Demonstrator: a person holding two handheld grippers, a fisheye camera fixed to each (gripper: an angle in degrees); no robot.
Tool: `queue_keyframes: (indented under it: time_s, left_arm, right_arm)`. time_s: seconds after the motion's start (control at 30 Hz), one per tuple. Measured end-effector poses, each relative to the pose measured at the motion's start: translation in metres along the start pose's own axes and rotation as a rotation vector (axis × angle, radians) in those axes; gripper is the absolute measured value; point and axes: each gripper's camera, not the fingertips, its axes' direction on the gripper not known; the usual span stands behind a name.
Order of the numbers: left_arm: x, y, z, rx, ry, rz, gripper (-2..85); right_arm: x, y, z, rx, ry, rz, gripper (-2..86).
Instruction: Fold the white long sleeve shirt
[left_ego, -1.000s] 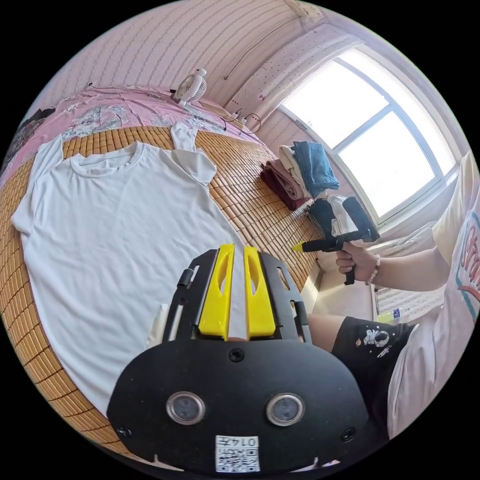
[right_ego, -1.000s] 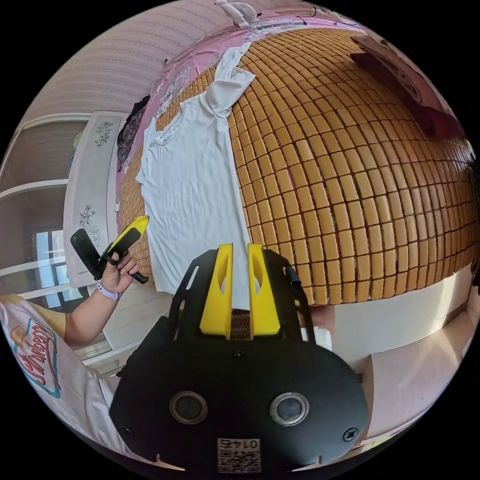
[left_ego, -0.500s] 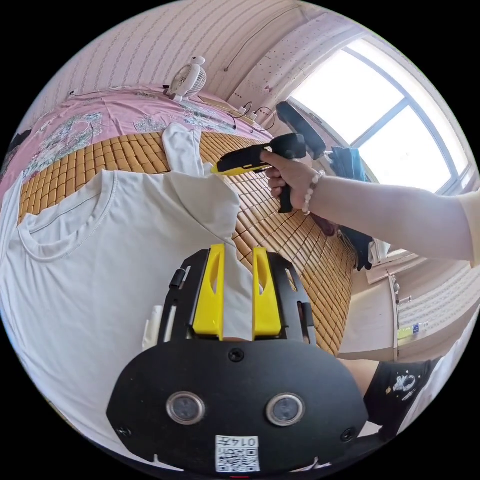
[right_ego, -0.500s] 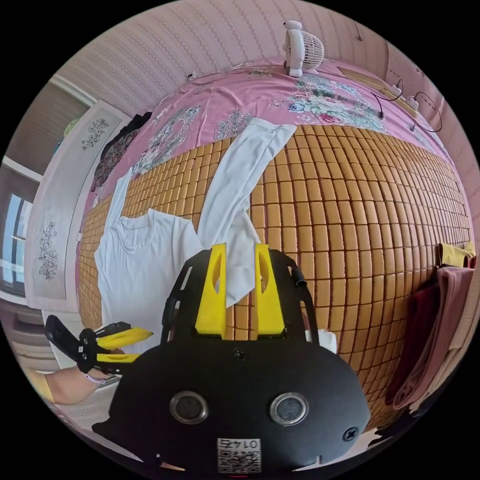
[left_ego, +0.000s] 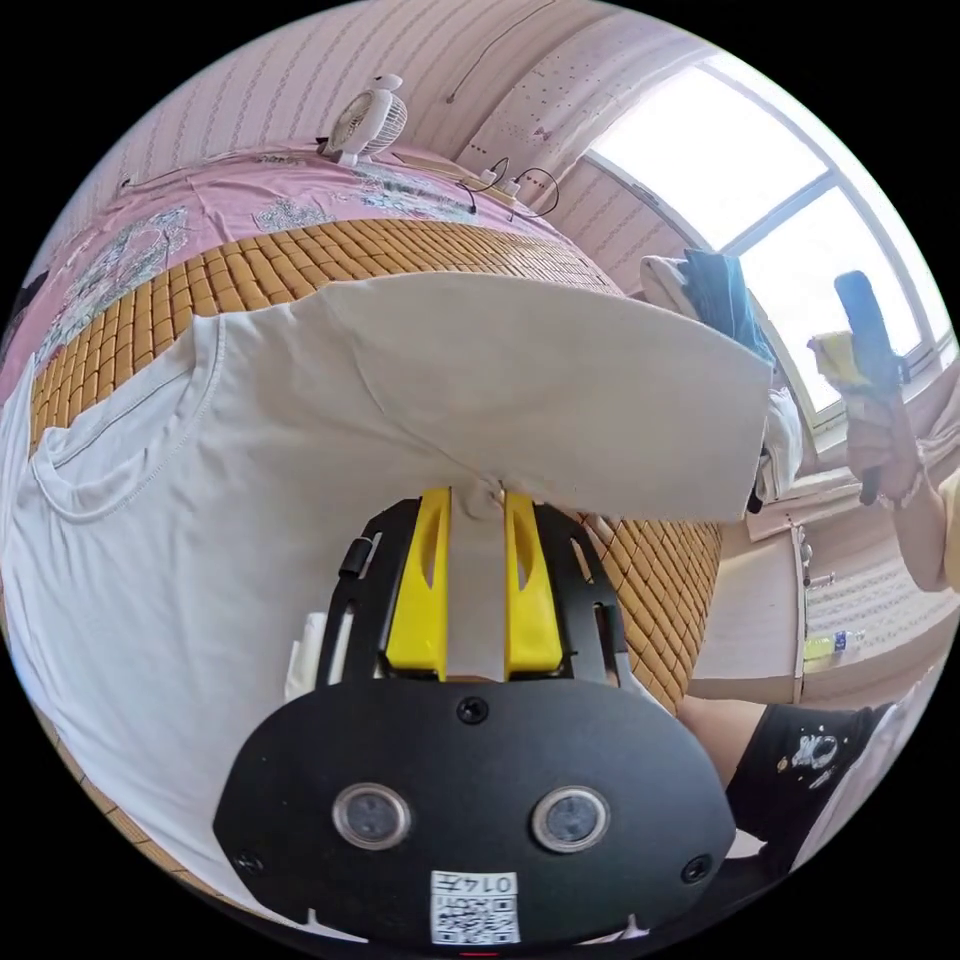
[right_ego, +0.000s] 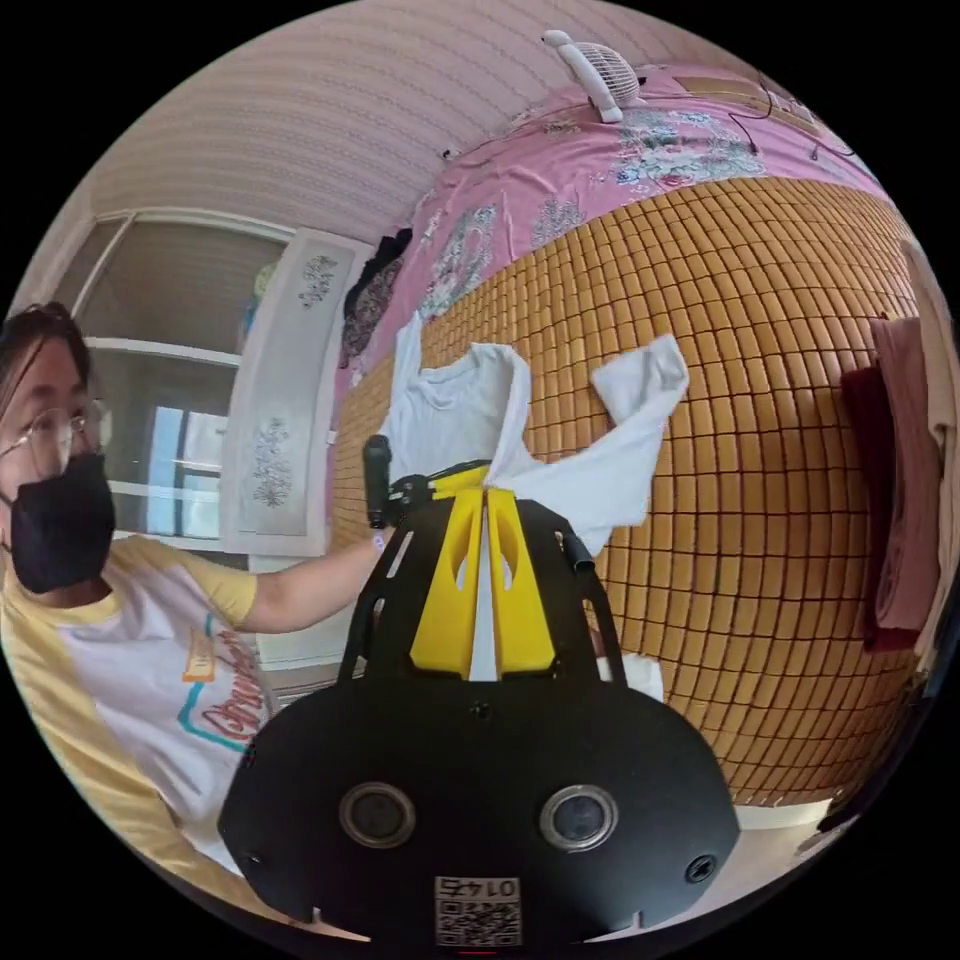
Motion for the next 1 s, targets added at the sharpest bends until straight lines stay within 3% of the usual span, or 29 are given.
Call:
queue_keyframes:
  time_s: [0.07, 0.2, 0.33, 0.5, 0.67, 0.77, 0.87, 0.93, 1.0]
  left_arm:
    - [-0.002, 0.008, -0.002, 0.016, -0.018, 0.015, 8.4]
    - [-0.005, 0.013, 0.005, 0.034, -0.061, 0.035, 8.5]
    - [-0.014, 0.012, 0.05, -0.025, -0.075, 0.022, 8.5]
    - [-0.014, 0.016, 0.11, -0.124, -0.126, 0.052, 8.2]
    - [-0.018, 0.035, 0.142, -0.125, -0.168, 0.03, 6.2]
    - [-0.022, 0.045, 0.15, -0.127, -0.16, 0.012, 4.2]
    - [-0.023, 0.056, 0.156, -0.122, -0.165, 0.016, 1.8]
    - [-0.025, 0.062, 0.161, -0.121, -0.166, 0.018, 0.9]
    - [-0.028, 0.069, 0.164, -0.113, -0.162, 0.009, 0.3]
  right_arm:
    - [-0.021, 0.013, -0.022, 0.053, 0.002, -0.081, 0.1]
    - [-0.005, 0.032, -0.031, 0.061, 0.355, -0.075, 5.9]
    - [0.038, 0.077, 0.026, -0.163, 0.559, 0.019, 8.8]
    - [0.04, 0.14, 0.07, -0.24, 0.477, 0.105, 9.5]
    - [0.04, 0.164, 0.113, -0.3, 0.58, 0.136, 7.1]
    - [0.051, 0.162, 0.101, -0.236, 0.555, 0.215, 2.0]
    - [0.064, 0.159, 0.068, -0.197, 0.343, 0.316, 1.0]
    - [0.085, 0.165, 0.012, 0.003, 0.169, 0.472, 1.1]
    - [0.102, 0.179, -0.026, 0.144, 0.228, 0.598, 1.7]
